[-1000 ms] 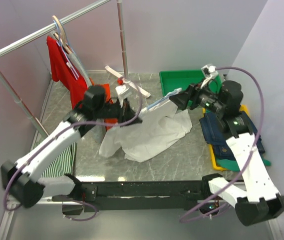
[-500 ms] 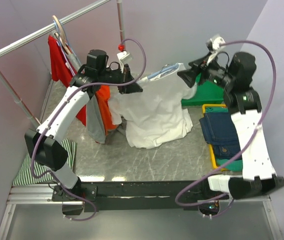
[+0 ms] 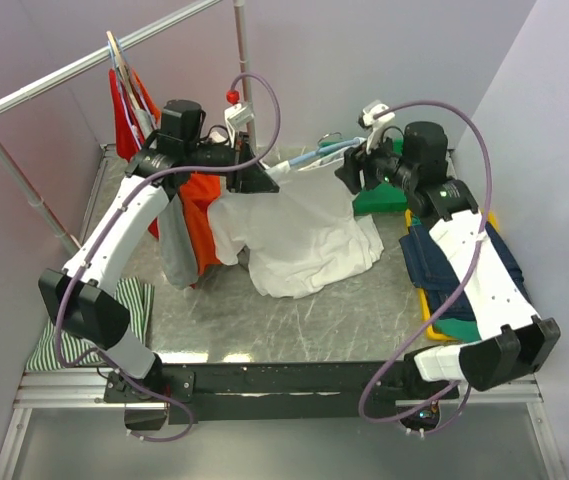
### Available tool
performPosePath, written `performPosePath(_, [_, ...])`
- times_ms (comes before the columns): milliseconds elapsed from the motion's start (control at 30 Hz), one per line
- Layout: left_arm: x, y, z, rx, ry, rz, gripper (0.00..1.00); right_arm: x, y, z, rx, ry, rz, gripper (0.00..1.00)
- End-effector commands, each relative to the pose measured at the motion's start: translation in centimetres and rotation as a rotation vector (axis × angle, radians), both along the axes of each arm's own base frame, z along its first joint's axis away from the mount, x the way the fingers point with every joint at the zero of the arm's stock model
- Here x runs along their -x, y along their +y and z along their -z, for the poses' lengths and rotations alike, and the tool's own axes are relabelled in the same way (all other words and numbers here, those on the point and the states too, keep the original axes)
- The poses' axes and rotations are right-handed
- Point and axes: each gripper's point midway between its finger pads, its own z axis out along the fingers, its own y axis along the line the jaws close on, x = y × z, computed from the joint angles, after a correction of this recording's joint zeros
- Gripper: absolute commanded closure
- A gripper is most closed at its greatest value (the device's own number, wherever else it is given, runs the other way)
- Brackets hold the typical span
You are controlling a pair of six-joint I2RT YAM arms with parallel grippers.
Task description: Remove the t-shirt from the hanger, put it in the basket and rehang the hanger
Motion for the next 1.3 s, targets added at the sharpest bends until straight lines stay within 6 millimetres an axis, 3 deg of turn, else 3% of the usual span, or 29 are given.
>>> performPosePath(0, [2.8,0.0,-3.4,0.071,-0.024,0.143,0.99,2.5,-1.9,-7.9,-0.068,-0.256,0.087,0.33])
performPosePath(200, [2.6,0.2,-2.8,0.075,0.081,0.193,0.99,5.3,-2.9,-8.9,-0.033,-0.292,0.076,0.34])
performPosePath(333, [3.2,0.5,-3.7,0.103,0.083,0.232,0.99,6.3,-1.5,-8.7,-0.018,-0.250,-0.049,0.33])
performPosePath(500, [4.1,1.6,-5.5,0.158,0.071,0.302,0.99,6.4,-0.1,-6.8,0.021,-0.162,-0.163,0.32])
performPosePath(533, [4.1,1.8,-5.0,0.161,0.084,0.311,0.99,6.6,-0.1,-6.9,0.024,-0.160,-0.183,0.31])
performPosePath(600, [5.1,2.1,-6.0,0.175,0.051,0.353,0.99,6.6,0.1,-6.7,0.026,-0.148,-0.209,0.31])
performPosePath(633, [5.4,2.2,-5.0,0.170,0.076,0.365,0.99,7.0,0.2,-7.0,0.033,-0.146,-0.234,0.30])
performPosePath(700, [6.4,2.6,-4.8,0.156,0.136,0.380,0.99,6.4,0.3,-6.7,0.046,-0.130,-0.243,0.30])
performPosePath(900, [7.2,3.0,-5.3,0.156,0.050,0.403,0.99,5.3,0.6,-9.3,0.063,-0.187,-0.260,0.30])
performPosePath(1067, [7.3,3.0,-5.6,0.158,0.024,0.405,0.99,4.6,1.3,-8.5,0.057,-0.152,-0.285,0.30])
performPosePath(1267, [7.1,3.0,-5.5,0.149,0.049,0.401,0.99,3.9,1.3,-9.2,0.078,-0.173,-0.269,0.31])
